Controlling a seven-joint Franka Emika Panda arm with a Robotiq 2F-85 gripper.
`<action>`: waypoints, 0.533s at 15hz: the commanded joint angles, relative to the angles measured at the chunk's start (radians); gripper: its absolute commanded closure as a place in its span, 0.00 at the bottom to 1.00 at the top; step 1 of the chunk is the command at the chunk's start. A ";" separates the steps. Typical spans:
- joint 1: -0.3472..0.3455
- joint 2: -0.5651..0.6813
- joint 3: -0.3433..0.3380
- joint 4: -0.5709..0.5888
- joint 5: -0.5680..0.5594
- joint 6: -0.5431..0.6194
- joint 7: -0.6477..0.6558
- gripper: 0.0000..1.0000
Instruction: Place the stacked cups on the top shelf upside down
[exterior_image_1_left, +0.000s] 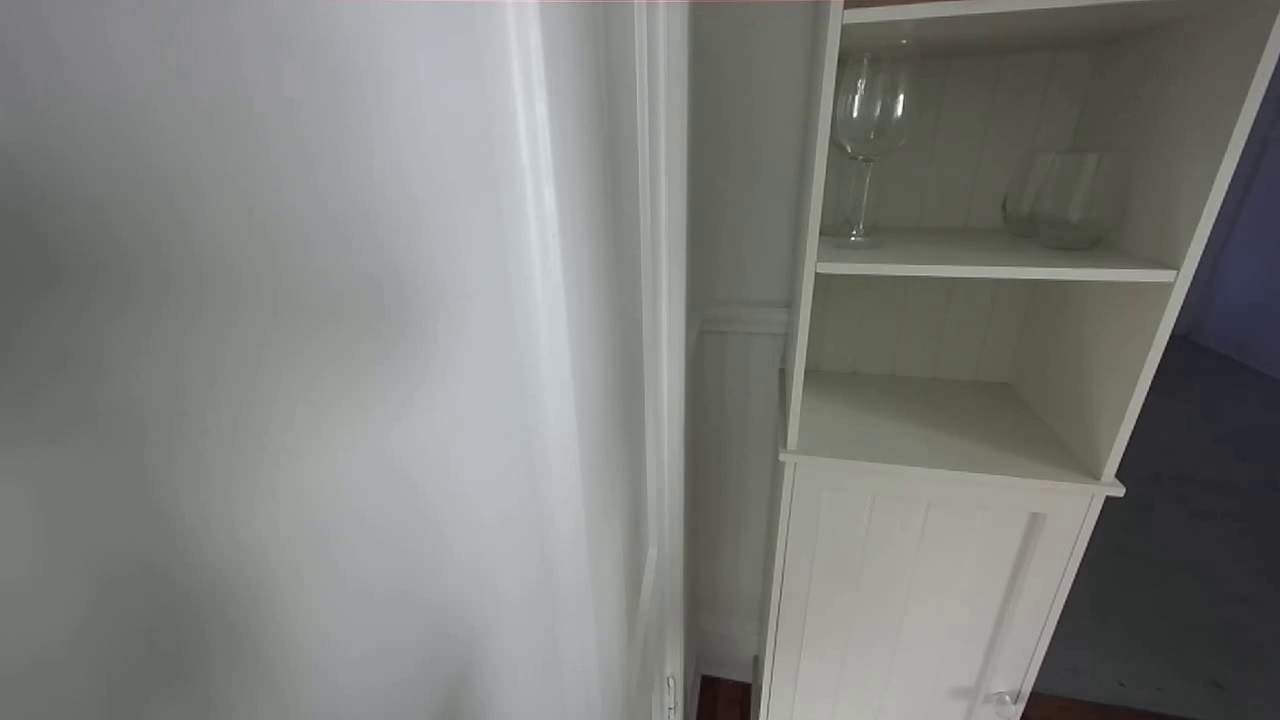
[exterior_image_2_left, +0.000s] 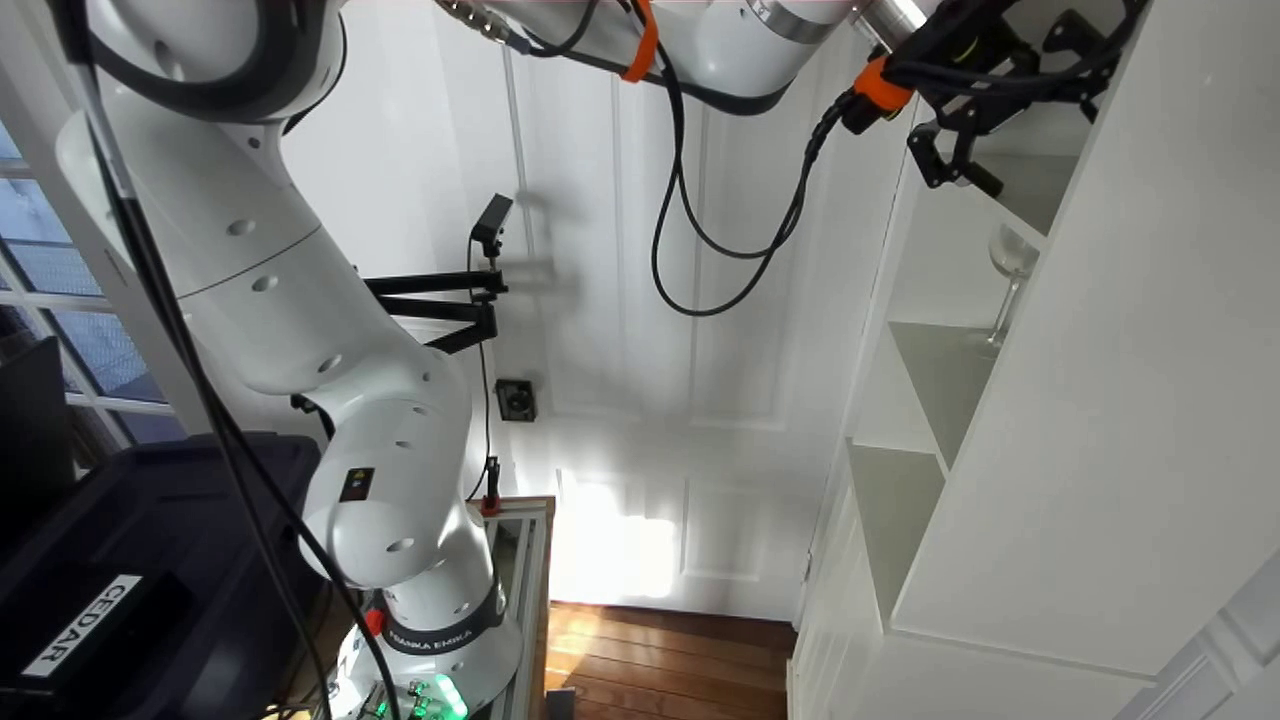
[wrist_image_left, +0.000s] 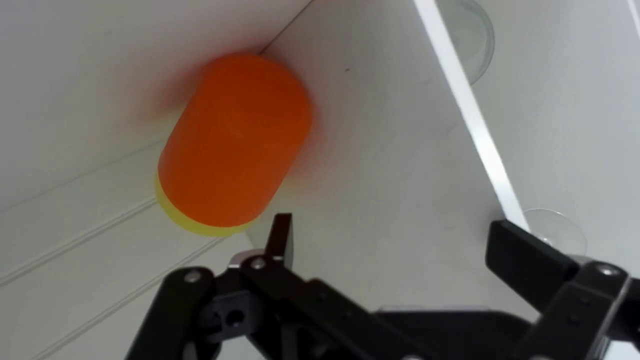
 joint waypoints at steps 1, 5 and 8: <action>0.011 0.040 -0.010 0.058 0.110 -0.065 0.053 0.00; -0.005 0.054 -0.010 0.087 0.200 -0.079 0.134 0.00; -0.026 0.055 0.003 0.090 0.176 -0.067 0.246 0.00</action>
